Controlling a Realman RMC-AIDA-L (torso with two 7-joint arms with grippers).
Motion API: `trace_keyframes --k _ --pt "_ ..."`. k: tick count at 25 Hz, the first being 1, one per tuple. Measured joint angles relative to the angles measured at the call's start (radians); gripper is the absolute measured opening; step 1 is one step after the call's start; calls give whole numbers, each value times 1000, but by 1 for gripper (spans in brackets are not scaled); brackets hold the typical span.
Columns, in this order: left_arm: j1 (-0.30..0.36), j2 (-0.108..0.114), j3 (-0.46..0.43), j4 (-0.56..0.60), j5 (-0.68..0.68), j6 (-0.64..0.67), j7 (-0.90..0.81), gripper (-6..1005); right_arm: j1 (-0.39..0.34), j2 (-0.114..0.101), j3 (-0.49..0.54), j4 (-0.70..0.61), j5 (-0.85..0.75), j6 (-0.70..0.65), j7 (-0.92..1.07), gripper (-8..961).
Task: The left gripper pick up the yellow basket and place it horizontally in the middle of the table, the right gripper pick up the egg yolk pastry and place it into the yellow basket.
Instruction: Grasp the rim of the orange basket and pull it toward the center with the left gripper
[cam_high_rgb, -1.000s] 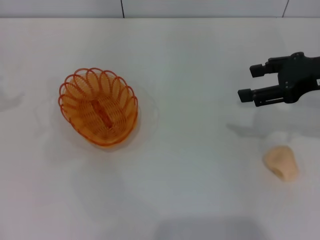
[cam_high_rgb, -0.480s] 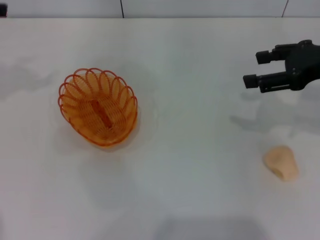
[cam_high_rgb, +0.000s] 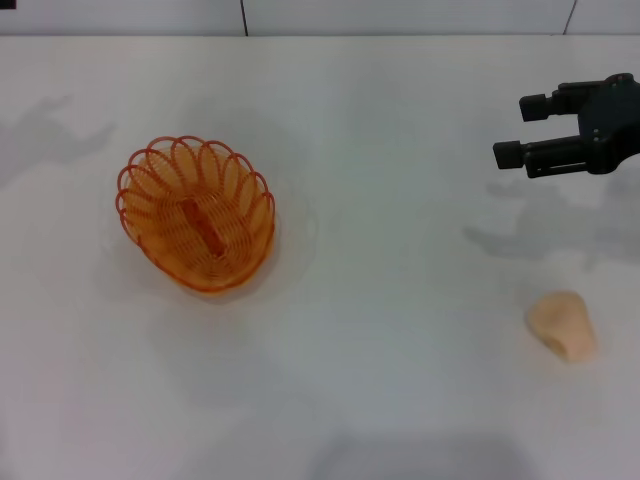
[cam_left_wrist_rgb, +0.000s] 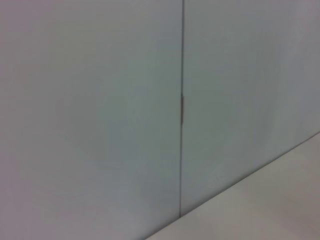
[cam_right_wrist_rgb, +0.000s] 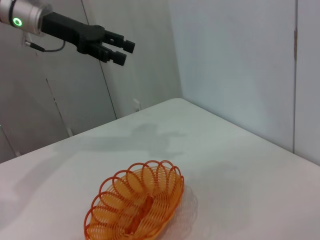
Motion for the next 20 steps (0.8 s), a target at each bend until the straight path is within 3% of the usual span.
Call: trace_keyframes --k 5,12,20 --pt "-24 -8 14 -24 70 -6 1 819 2 2 -1 0 0 0 0 773" --pt "-35 -26 167 -42 152 2 -47 814 8 2 -3 -1 0 -2 0 772" --pt "-54 -50 189 -69 232 20 -60 808 12 4 -8 1 3 -2 0 772"
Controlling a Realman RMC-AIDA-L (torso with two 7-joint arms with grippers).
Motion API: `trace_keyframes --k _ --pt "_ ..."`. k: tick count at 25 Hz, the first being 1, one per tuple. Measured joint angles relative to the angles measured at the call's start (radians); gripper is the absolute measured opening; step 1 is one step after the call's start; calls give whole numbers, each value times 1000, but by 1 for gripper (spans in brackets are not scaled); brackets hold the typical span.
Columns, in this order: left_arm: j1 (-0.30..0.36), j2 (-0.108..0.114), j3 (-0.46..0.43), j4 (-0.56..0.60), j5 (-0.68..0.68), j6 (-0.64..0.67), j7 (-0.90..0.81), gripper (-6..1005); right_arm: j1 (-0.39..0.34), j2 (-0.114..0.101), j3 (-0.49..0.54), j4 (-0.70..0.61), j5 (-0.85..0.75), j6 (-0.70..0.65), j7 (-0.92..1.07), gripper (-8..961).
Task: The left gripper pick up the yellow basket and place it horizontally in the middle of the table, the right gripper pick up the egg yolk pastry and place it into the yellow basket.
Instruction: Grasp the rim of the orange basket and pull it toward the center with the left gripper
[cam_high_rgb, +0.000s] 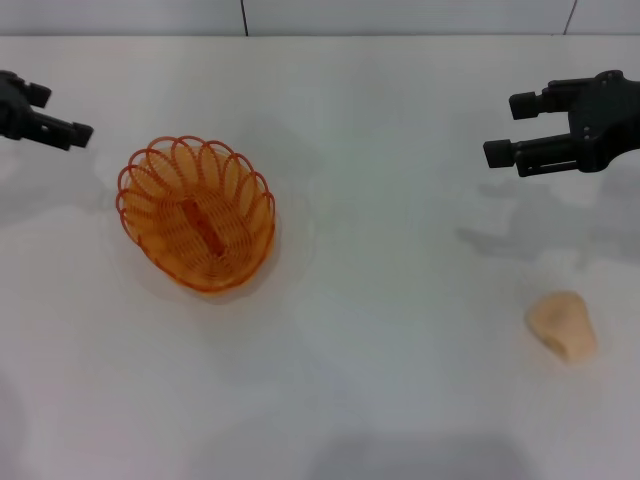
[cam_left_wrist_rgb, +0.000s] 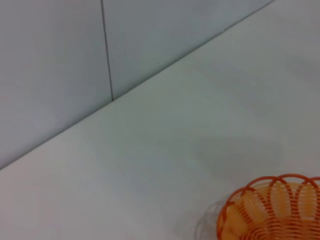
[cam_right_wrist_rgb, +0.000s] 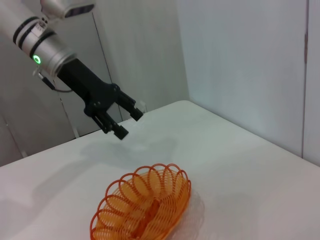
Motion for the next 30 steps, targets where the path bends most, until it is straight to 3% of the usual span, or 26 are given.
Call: trace_keyframes --k 12,30 --pt "-19 -57 19 -77 5 -126 28 799 -1 1 -5 12 3 3 0 771" --pt "-24 -95 43 -187 10 -266 74 785 -1 0 -6 15 3 6 0 770"
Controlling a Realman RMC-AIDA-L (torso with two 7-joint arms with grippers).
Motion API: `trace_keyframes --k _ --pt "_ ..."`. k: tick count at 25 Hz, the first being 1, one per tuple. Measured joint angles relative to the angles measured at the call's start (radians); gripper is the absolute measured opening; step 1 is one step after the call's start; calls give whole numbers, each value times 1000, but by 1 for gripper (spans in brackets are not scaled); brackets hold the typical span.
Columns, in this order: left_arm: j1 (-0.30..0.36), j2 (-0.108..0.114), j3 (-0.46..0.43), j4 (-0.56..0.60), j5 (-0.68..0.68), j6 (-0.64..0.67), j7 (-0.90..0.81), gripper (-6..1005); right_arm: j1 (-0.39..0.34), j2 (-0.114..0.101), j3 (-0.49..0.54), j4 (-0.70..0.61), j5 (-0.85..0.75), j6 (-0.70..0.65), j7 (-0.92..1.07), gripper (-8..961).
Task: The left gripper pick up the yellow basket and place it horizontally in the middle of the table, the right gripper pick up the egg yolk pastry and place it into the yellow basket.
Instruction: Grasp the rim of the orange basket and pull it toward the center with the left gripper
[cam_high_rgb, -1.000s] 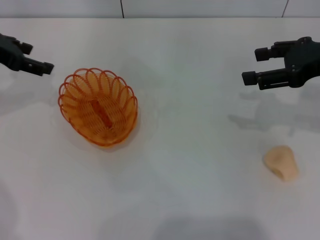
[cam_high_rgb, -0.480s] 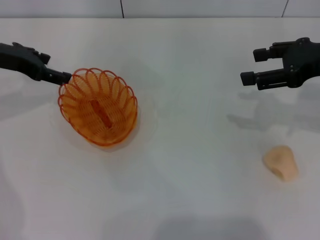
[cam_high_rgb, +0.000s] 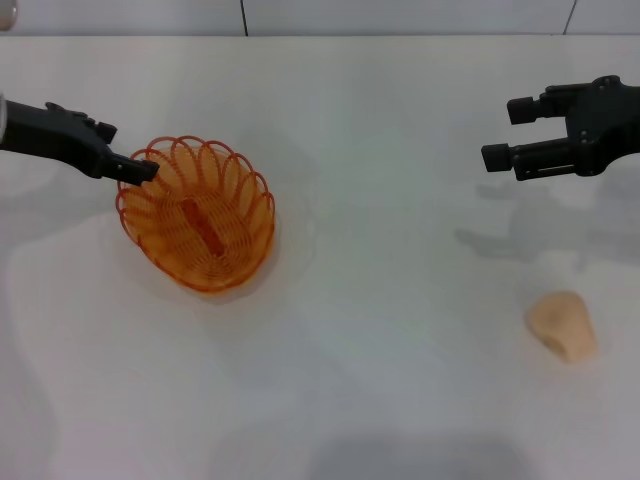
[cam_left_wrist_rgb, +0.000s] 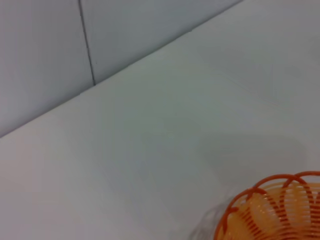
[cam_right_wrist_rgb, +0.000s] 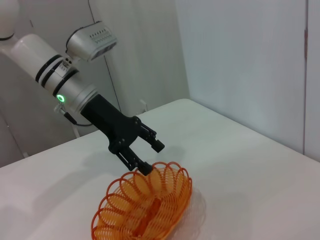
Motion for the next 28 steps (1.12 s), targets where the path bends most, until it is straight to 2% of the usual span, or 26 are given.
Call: trace_keyframes --k 7,13,21,28 --pt "-2 -14 2 -3 -2 -26 5 779 1 0 0 0 0 -1 0 769" --pt "-7 -17 4 -4 4 -19 4 775 1 0 1 -2 0 -2 6 769" --pt "-12 -12 9 -4 6 -17 5 769 1 -1 2 -3 0 -6 10 768" --pt "-23 0 68 4 11 -20 11 763 1 -1 5 -3 0 -6 11 767"
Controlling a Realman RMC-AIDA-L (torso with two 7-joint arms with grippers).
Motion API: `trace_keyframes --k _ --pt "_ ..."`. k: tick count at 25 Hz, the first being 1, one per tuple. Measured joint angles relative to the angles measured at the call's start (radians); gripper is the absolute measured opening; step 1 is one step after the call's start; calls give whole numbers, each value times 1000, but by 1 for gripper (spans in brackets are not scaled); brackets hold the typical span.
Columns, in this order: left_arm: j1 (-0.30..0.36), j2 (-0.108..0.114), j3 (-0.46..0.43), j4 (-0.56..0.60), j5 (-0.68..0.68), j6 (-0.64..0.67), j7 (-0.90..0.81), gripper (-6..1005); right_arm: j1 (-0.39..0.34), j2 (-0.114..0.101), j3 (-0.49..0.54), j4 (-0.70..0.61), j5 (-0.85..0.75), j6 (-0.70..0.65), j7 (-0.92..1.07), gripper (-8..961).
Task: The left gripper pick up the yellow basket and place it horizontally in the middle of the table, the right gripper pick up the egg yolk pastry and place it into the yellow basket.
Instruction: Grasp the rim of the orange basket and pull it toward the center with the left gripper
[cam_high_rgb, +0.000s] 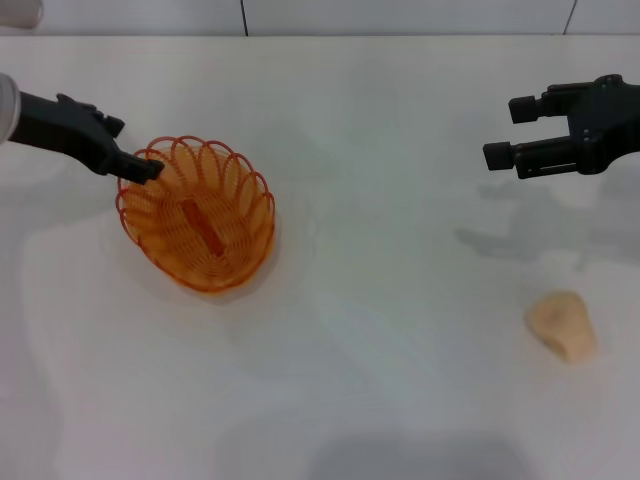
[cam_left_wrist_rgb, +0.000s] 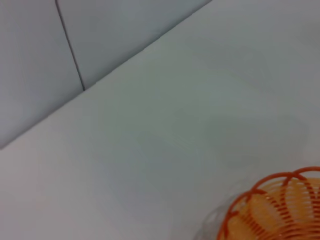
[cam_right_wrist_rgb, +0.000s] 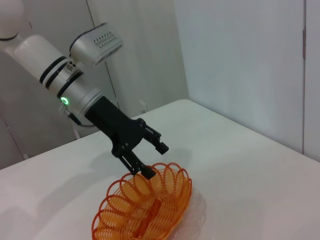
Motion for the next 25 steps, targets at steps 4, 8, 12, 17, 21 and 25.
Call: trace_keyframes --k 4,8,12,17,21,25 --pt "-17 9 2 2 44 -5 10 760 -1 0 1 0 0 0 1 767" --pt "-34 9 2 3 83 -15 23 757 -3 0 2 2 0 1 2 767" --pt "-47 9 5 4 85 -28 42 754 -3 2 -3 3 0 6 11 766" --pt "-61 -9 13 4 85 -39 59 750 -1 3 -4 3 1 7 14 766" --pt "-66 -27 15 2 84 -45 65 747 -1 3 -5 3 2 8 19 766" --pt "-58 -38 15 -7 81 -63 66 744 0 3 -5 3 2 8 21 765"
